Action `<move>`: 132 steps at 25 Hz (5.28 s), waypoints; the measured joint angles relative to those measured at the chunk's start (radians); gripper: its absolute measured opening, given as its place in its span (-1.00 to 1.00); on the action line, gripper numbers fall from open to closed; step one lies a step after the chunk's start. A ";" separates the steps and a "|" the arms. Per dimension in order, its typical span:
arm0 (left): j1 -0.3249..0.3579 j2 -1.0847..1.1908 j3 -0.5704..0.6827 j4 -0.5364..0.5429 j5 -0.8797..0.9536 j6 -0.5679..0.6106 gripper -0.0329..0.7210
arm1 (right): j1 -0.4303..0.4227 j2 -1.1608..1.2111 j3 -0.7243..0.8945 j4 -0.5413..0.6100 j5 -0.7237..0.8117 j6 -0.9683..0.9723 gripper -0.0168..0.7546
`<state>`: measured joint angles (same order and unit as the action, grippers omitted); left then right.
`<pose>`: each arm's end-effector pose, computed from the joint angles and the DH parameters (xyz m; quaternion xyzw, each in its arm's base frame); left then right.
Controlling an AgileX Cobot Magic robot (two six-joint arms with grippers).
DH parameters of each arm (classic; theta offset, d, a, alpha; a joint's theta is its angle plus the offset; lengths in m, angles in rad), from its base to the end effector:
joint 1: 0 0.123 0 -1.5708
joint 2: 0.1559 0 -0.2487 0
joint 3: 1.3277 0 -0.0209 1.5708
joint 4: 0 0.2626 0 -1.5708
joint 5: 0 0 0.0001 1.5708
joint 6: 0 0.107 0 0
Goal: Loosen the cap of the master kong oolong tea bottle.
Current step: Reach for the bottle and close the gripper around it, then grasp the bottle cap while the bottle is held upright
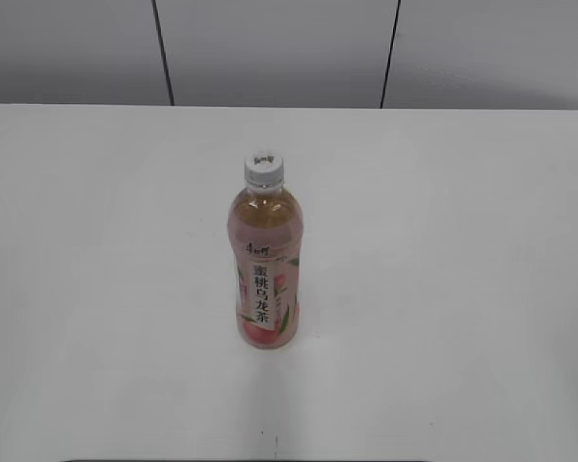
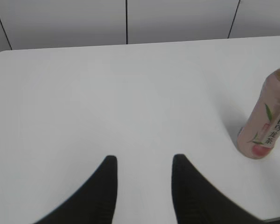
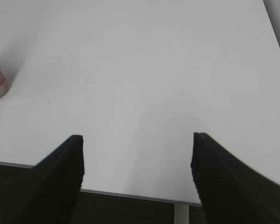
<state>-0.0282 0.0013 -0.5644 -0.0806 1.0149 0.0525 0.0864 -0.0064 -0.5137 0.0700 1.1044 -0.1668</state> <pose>0.0502 -0.0087 0.2995 0.0351 0.8222 -0.0334 0.5672 0.0509 0.0111 0.2761 -0.1109 0.8516 0.0143 0.5121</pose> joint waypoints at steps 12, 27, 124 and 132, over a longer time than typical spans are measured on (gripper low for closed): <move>0.000 0.373 -0.010 -0.032 -0.535 0.000 -0.26 | 0.000 0.000 0.000 0.000 0.000 0.000 0.46; 0.000 1.168 -0.008 -0.091 -1.413 0.000 -0.26 | 0.000 0.000 0.000 0.001 0.000 0.000 0.46; -0.380 1.959 -0.120 1.037 -2.201 -0.566 0.31 | 0.000 0.000 0.000 0.001 0.000 0.000 0.46; -0.380 1.959 -0.120 1.039 -2.202 -0.565 0.31 | 0.000 0.000 0.000 0.001 -0.001 0.000 0.46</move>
<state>-0.4079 1.9604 -0.6846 0.9582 -1.1873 -0.5126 0.0864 -0.0064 -0.5137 0.0709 1.1034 -0.1668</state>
